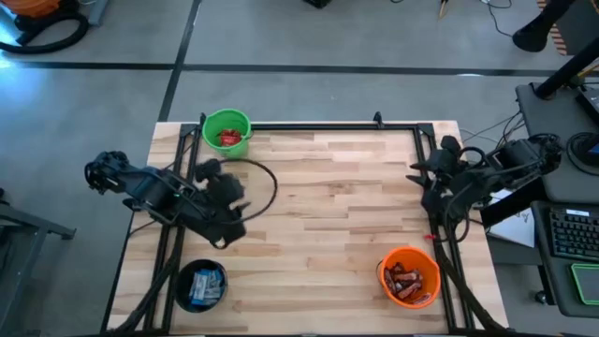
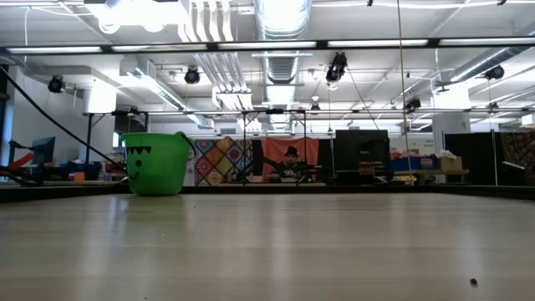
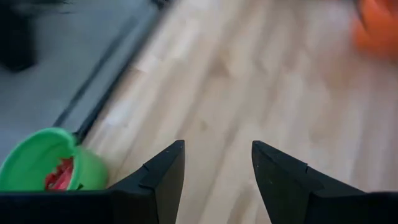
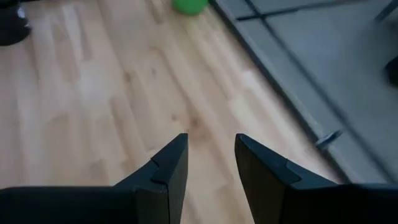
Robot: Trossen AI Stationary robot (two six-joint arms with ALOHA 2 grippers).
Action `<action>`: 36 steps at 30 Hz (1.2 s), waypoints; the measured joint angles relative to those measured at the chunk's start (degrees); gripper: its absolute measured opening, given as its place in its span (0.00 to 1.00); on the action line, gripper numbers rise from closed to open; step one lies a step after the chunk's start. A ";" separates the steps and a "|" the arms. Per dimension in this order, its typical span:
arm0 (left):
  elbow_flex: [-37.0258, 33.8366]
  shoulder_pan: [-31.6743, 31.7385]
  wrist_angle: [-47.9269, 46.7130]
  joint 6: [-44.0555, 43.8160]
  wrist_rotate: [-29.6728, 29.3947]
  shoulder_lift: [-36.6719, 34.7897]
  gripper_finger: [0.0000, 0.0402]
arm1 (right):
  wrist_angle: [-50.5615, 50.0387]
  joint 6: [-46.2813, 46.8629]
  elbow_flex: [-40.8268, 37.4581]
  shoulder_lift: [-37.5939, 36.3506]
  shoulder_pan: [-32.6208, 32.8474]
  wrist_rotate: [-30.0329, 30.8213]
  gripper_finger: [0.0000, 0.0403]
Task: Sort candy
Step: Return to Home Position
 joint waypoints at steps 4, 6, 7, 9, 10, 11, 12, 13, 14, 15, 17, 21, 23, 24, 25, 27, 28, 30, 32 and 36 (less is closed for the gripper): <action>0.00 0.00 -0.57 15.93 12.40 0.95 0.42 | -0.43 4.09 0.00 -0.04 0.00 -6.08 0.31; -0.02 0.00 -0.71 19.28 16.40 1.71 0.42 | -0.77 1.89 0.00 -0.04 0.00 -8.40 0.31; -0.02 -0.04 -0.35 19.47 17.66 2.17 0.42 | -0.67 0.85 0.00 -0.02 0.00 -8.47 0.31; -0.02 -0.04 1.37 19.49 18.81 3.09 0.42 | -0.72 0.52 0.00 -0.02 0.00 -8.56 0.31; -0.02 -0.04 2.40 19.41 18.82 3.55 0.42 | -0.78 1.44 0.00 -0.02 0.00 -9.02 0.31; -0.02 -0.04 3.16 19.96 18.82 4.11 0.42 | -1.01 1.20 0.00 -0.03 0.00 -9.47 0.31; -0.02 -0.04 3.08 22.11 18.61 4.53 0.42 | -1.21 0.07 0.00 -0.04 0.00 -9.48 0.31; -0.02 0.03 2.88 24.96 18.48 4.99 0.42 | -1.20 -1.12 0.00 -0.21 0.00 -9.25 0.31; -0.02 0.19 2.91 26.35 18.41 5.38 0.42 | -1.20 -1.80 -0.02 -0.74 0.00 -8.51 0.31; -0.02 0.34 2.85 26.23 18.37 5.81 0.42 | -1.12 -2.05 -0.12 -1.38 0.00 -7.28 0.31; -0.02 0.46 1.32 22.38 18.37 6.51 0.42 | -1.15 -1.73 -0.43 -3.41 0.00 -5.37 0.31; -0.07 0.72 -4.78 6.70 12.13 6.43 0.42 | 2.21 -1.83 -2.95 -10.10 -0.01 -4.92 0.31; -0.07 0.54 -4.49 3.22 9.90 5.45 0.42 | 6.03 -3.27 -5.07 -14.00 -0.02 -4.99 0.31; -0.07 0.08 -3.46 2.99 9.28 4.82 0.42 | 7.92 -4.44 -6.32 -15.86 -0.02 -5.28 0.31; -0.07 -0.27 -1.85 3.11 8.89 4.11 0.42 | 9.81 -5.61 -7.50 -17.64 -0.02 -5.75 0.31; -0.07 -0.81 -0.07 3.17 7.92 2.71 0.42 | 14.10 -8.50 -9.72 -21.62 0.00 -6.81 0.31; -0.07 -1.10 0.40 2.95 7.17 2.11 0.42 | 16.23 -9.71 -10.85 -23.27 -0.04 -7.00 0.31; -0.07 -1.55 1.69 2.59 5.09 1.09 0.42 | 20.01 -12.16 -13.59 -26.01 -0.02 -8.05 0.31; -0.07 -2.22 2.49 2.49 2.38 0.12 0.42 | 23.32 -14.18 -16.12 -28.80 0.00 -8.44 0.31; -0.07 -3.38 3.00 2.28 -1.53 -1.27 0.42 | 28.05 -16.19 -21.61 -34.48 -0.03 -8.32 0.31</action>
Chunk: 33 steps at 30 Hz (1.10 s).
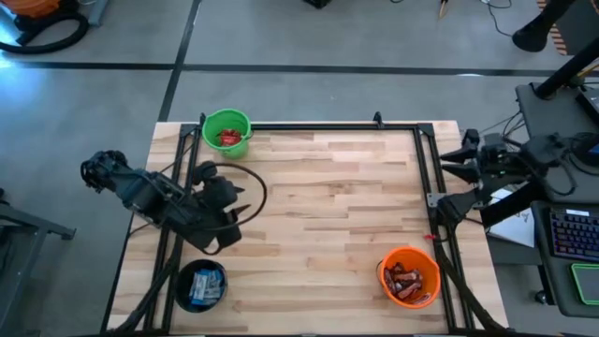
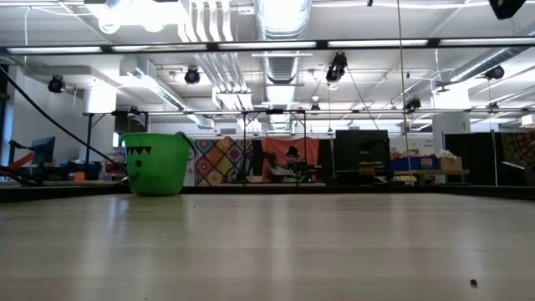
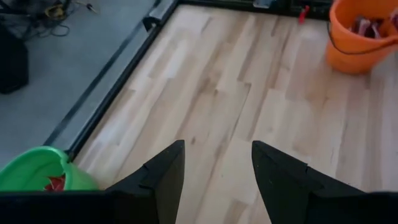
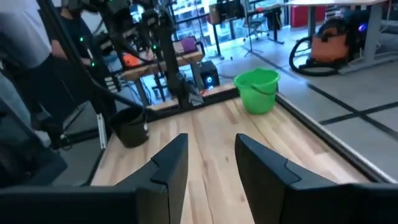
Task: Sort candy
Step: Return to Home Position
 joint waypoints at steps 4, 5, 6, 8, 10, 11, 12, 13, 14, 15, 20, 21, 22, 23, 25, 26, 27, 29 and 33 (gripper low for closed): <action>-0.20 -0.55 -0.05 -0.86 -1.72 -0.44 0.42 | 2.37 0.21 -6.14 -4.73 0.03 -0.14 0.31; -0.20 -0.68 -0.12 -1.07 -1.94 -0.54 0.42 | 3.45 0.63 -7.38 -6.09 0.03 -0.14 0.31; -0.20 -0.72 -0.17 -1.24 -2.30 -0.69 0.42 | 4.29 0.67 -8.64 -7.47 0.03 -0.12 0.31; -0.20 -0.73 -0.22 -1.30 -2.58 -0.88 0.42 | 5.90 0.68 -11.37 -9.51 0.01 -0.23 0.31; -0.22 -0.73 -0.30 -1.53 -2.69 -0.92 0.42 | 7.45 0.62 -13.96 -11.51 0.03 -0.37 0.31; -0.24 -0.73 -0.55 -2.08 -2.73 -0.92 0.42 | 8.30 0.64 -15.14 -12.64 0.03 -0.38 0.31; -0.24 -0.80 -0.93 -2.95 -2.82 -0.96 0.42 | 9.09 0.64 -16.23 -13.75 0.03 -0.52 0.31; -0.31 -0.96 -1.46 -3.86 -2.96 -1.05 0.42 | 9.84 0.64 -17.36 -14.56 -0.01 -0.85 0.31; -0.51 -1.21 -1.96 -4.72 -3.43 -1.20 0.42 | 11.00 0.56 -18.65 -15.36 0.01 -1.04 0.31; -0.83 -1.57 -2.18 -5.45 -4.30 -1.41 0.42 | 11.57 0.55 -20.11 -15.71 0.01 -1.38 0.31; -5.89 -4.32 -2.29 -10.76 -8.14 -4.00 0.42 | 14.11 0.81 -23.98 -14.80 0.01 -1.67 0.31; -7.20 -4.90 -2.07 -12.02 -8.28 -4.77 0.42 | 14.71 0.50 -24.76 -14.39 0.01 -1.82 0.31; -8.75 -5.41 -1.47 -12.91 -8.47 -5.72 0.42 | 15.73 0.14 -25.25 -14.20 0.01 -1.77 0.31; -10.30 -5.87 -0.71 -13.66 -8.58 -6.61 0.42 | 17.48 0.10 -25.91 -14.16 0.01 -1.78 0.31; -13.26 -6.66 1.65 -14.81 -8.64 -8.47 0.42 | 19.64 0.01 -27.68 -14.41 0.01 -1.74 0.31; -14.70 -6.87 3.00 -14.90 -8.64 -9.36 0.42 | 21.13 -0.25 -28.77 -14.42 0.01 -1.59 0.31; -16.04 -7.12 4.23 -14.87 -8.67 -10.23 0.42 | 22.53 -0.36 -29.77 -14.52 0.01 -1.63 0.31; -18.56 -7.45 6.70 -14.66 -8.68 -12.02 0.42 | 25.34 -0.39 -31.57 -14.70 0.01 -1.63 0.31; -22.17 -7.50 9.61 -13.83 -8.72 -14.98 0.42 | 30.21 -0.34 -35.29 -14.68 0.01 -1.63 0.31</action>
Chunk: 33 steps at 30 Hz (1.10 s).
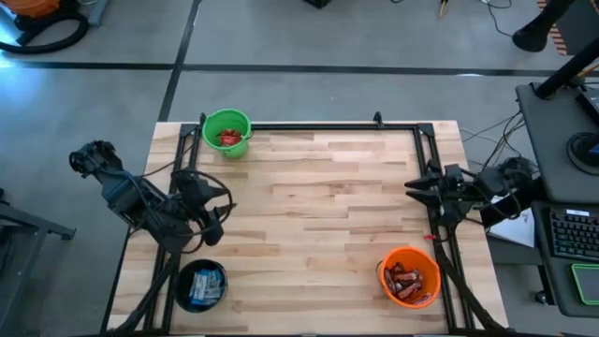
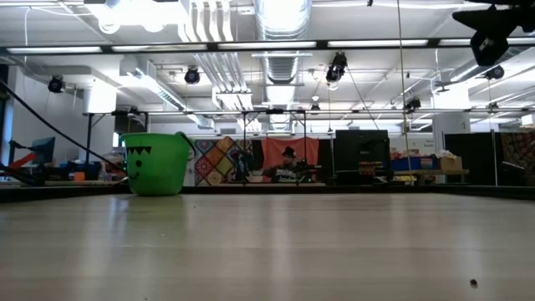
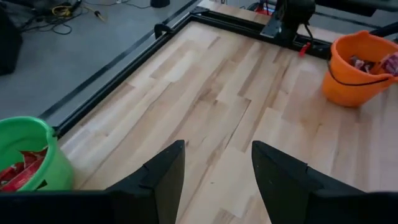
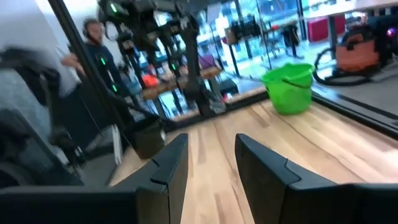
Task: Sort candy
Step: Return to Home Position
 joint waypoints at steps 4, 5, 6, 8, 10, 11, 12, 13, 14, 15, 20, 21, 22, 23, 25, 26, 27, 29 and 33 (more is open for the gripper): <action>-0.98 -0.03 1.05 1.74 -0.10 -2.16 0.42 | 8.14 -0.05 -4.20 0.00 0.00 0.01 0.31; -1.00 -0.03 1.12 2.44 -0.15 -2.55 0.42 | 10.23 -0.14 -5.41 0.00 0.00 0.00 0.31; -1.00 -0.03 1.33 3.26 -0.24 -2.98 0.42 | 12.49 -0.33 -6.66 0.00 0.00 0.00 0.31; -0.94 -0.03 1.40 4.57 -0.45 -3.67 0.42 | 16.81 -0.39 -9.24 0.00 0.00 0.00 0.31; -0.87 -0.03 1.40 5.76 -1.00 -4.43 0.42 | 20.50 -0.44 -11.78 0.00 0.00 0.00 0.31; -0.89 -0.03 1.40 6.25 -1.21 -4.88 0.42 | 22.18 -0.32 -12.89 0.00 0.00 0.00 0.31; -0.95 -0.05 1.38 6.67 -1.43 -5.30 0.42 | 24.00 -0.13 -13.98 0.00 0.00 0.01 0.31; -1.04 -0.05 1.38 7.13 -1.45 -5.72 0.42 | 25.36 0.01 -14.91 0.00 0.00 0.00 0.31; -1.18 -0.03 1.40 7.51 -1.45 -6.11 0.42 | 26.50 0.25 -15.73 0.00 0.00 0.00 0.31; -1.36 -0.05 1.32 7.76 -1.43 -6.51 0.42 | 27.66 0.51 -16.43 0.00 0.00 0.02 0.31; -2.84 -0.05 1.39 8.13 -1.45 -8.73 0.42 | 32.36 0.99 -19.03 0.00 0.00 0.00 0.31; -3.27 -0.05 1.47 8.13 -1.45 -9.17 0.42 | 32.87 0.99 -19.39 0.00 0.00 0.01 0.31; -3.73 -0.05 1.58 8.13 -1.45 -9.58 0.42 | 33.17 1.01 -19.70 0.00 0.00 0.01 0.31; -4.10 -0.05 1.60 8.13 -1.43 -9.93 0.42 | 33.20 1.01 -19.92 0.00 0.00 0.00 0.31; -4.70 -0.05 1.78 8.07 -1.45 -10.54 0.42 | 33.62 1.28 -20.61 0.00 0.00 0.00 0.31; -5.00 -0.05 1.90 8.05 -1.45 -10.85 0.42 | 34.03 1.45 -21.09 0.00 0.00 0.02 0.31; -5.44 -0.05 1.93 7.98 -1.45 -11.18 0.42 | 34.76 1.56 -21.70 0.00 0.00 0.02 0.31; -6.63 -0.07 2.28 7.96 -1.44 -11.84 0.42 | 36.92 1.96 -23.19 0.00 0.00 0.01 0.31; -10.05 -0.18 3.98 6.47 -1.43 -13.42 0.42 | 38.77 2.58 -24.19 0.00 0.00 0.00 0.31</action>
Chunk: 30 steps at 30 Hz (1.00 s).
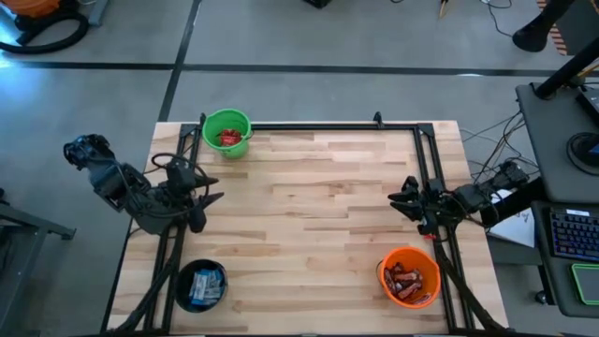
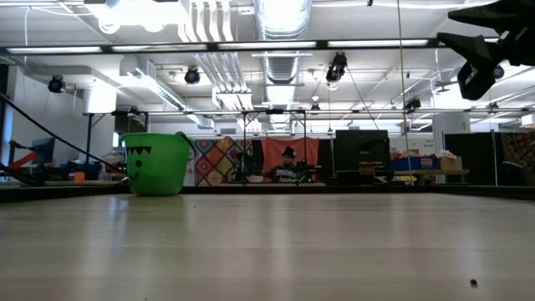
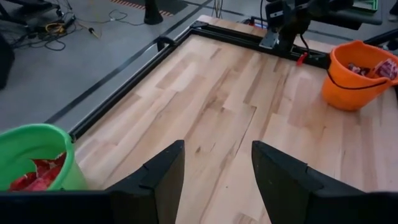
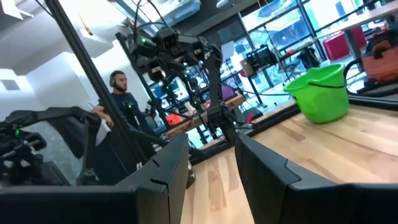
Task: Sort candy
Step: Return to Home Position
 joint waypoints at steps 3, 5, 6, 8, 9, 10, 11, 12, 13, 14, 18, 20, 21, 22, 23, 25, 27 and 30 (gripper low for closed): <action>-3.59 -0.18 3.09 -0.63 0.01 -1.41 0.42 | 0.12 0.00 0.00 0.00 0.00 0.02 0.31; -6.38 -0.47 5.86 -0.87 0.00 -2.32 0.42 | 0.15 0.00 0.00 0.00 0.00 0.02 0.31; -7.78 -0.65 7.26 -0.94 0.02 -2.77 0.42 | 0.09 -0.02 -0.02 0.00 0.00 0.02 0.31; -11.01 -1.26 9.95 -1.39 0.01 -4.02 0.42 | -0.27 -0.02 -0.02 0.00 0.00 0.02 0.31; -12.53 -1.65 11.48 -1.60 0.04 -4.73 0.42 | -0.69 -0.02 -0.02 0.00 0.00 0.02 0.31; -13.98 -2.08 13.09 -1.75 0.02 -5.47 0.42 | -1.18 -0.02 -0.02 0.00 0.00 0.02 0.31; -15.43 -2.51 14.78 -1.79 0.02 -6.34 0.42 | -1.76 -0.02 -0.02 0.00 0.00 0.02 0.31; -16.73 -2.95 16.15 -1.79 0.02 -7.17 0.42 | -2.26 -0.02 -0.02 0.00 0.00 0.02 0.31; -18.07 -3.37 17.42 -1.79 0.02 -8.09 0.42 | -2.80 -0.02 -0.04 0.00 0.00 0.02 0.31; -19.31 -3.79 18.85 -1.66 0.02 -9.07 0.42 | -3.37 -0.02 -0.04 0.00 0.00 0.02 0.31; -23.83 -6.03 24.52 0.23 0.63 -13.52 0.42 | -5.26 -0.03 -0.04 0.00 0.00 0.00 0.31; -26.06 -7.21 28.15 2.67 2.29 -15.99 0.42 | -6.06 -0.04 -0.04 0.00 0.00 0.01 0.31; -27.25 -7.75 30.71 4.49 2.99 -17.22 0.42 | -6.39 -0.04 -0.07 0.00 0.00 0.02 0.31; -28.57 -8.25 33.60 6.58 3.87 -18.45 0.42 | -6.60 -0.04 -0.07 0.00 0.00 0.02 0.31; -29.87 -8.68 36.13 8.96 5.00 -19.72 0.42 | -6.68 -0.04 -0.07 0.00 0.00 0.02 0.31; -32.47 -9.40 42.25 14.01 7.37 -22.27 0.42 | -6.83 -0.05 -0.07 0.00 0.00 0.02 0.31; -35.02 -9.74 47.77 19.03 9.98 -24.69 0.42 | -6.98 -0.06 -0.07 0.00 0.00 0.02 0.31; -38.46 -9.84 54.53 24.70 15.46 -27.91 0.42 | -7.03 -0.07 -0.09 0.02 0.00 0.02 0.31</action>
